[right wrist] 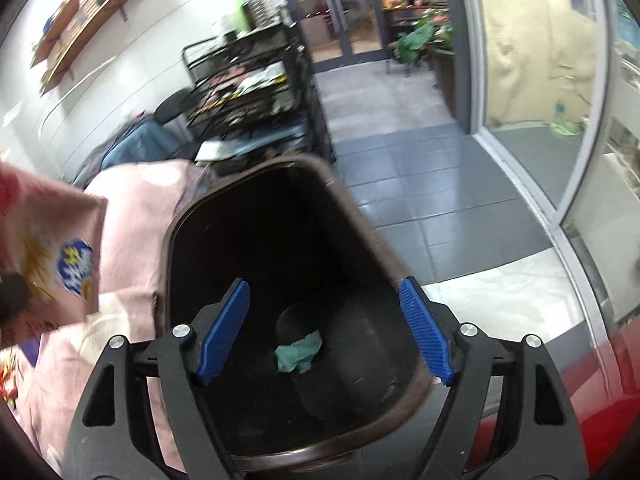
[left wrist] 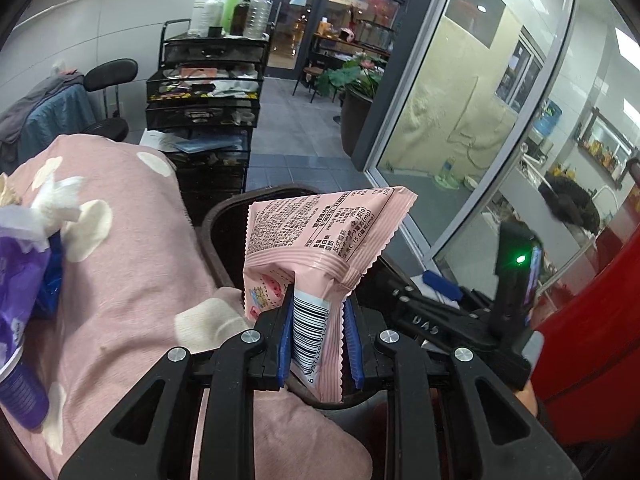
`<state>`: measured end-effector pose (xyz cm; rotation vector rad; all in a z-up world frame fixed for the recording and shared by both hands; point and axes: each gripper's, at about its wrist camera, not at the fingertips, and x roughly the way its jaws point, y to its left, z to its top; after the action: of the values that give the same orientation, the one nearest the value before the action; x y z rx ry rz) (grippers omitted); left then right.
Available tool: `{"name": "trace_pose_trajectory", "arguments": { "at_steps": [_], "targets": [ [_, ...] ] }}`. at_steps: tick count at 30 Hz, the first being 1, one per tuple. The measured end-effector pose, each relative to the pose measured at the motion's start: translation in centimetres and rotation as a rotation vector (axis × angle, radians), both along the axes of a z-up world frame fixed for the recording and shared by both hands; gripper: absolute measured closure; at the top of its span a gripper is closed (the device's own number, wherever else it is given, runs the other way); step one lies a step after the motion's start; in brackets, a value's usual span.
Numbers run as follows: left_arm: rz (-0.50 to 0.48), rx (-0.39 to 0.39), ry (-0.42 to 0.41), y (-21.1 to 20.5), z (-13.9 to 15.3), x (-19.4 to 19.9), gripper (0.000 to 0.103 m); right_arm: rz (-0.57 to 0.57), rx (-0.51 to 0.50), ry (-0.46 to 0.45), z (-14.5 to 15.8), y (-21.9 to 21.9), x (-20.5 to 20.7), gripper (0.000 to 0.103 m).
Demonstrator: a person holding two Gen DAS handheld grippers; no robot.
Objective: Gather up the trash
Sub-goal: 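Carry both items to the black bin and open both tools to drop them, then move both tools back over the bedspread toward the purple bag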
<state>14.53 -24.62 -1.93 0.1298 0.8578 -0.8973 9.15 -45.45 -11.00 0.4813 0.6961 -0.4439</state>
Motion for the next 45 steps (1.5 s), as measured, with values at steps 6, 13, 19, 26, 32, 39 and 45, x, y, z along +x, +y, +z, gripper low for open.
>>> {"name": "trace_pose_trajectory", "arguments": {
  "at_steps": [6,13,19,26,32,39,45],
  "targets": [
    [-0.034,0.056,0.02,-2.1,-1.7,0.2,0.08,-0.053,0.001,-0.007,0.5,-1.4,-0.3,0.025],
    [-0.069,0.107,0.059,-3.6,-3.7,0.9,0.069,-0.079,-0.004,0.003,0.3,-2.1,-0.5,0.025],
    [-0.072,0.127,0.031,-3.6,-3.9,0.5,0.024,-0.093,0.001,0.005,0.2,-2.5,-0.8,0.021],
    [-0.038,0.101,0.008,-2.3,-3.1,0.3,0.011,-0.084,0.002,0.002,0.3,-1.9,-0.7,0.019],
    [-0.017,0.083,-0.048,-0.5,-1.7,-0.7,0.009,-0.057,0.005,-0.007,0.8,-1.0,-0.2,0.017],
    [0.074,0.054,-0.194,3.2,0.2,-2.2,0.005,0.026,-0.006,-0.028,1.9,2.0,1.0,0.017],
    [0.165,0.051,-0.267,6.5,1.1,-3.0,0.005,0.142,-0.021,-0.047,2.9,6.0,2.6,0.016]
  ]
}}
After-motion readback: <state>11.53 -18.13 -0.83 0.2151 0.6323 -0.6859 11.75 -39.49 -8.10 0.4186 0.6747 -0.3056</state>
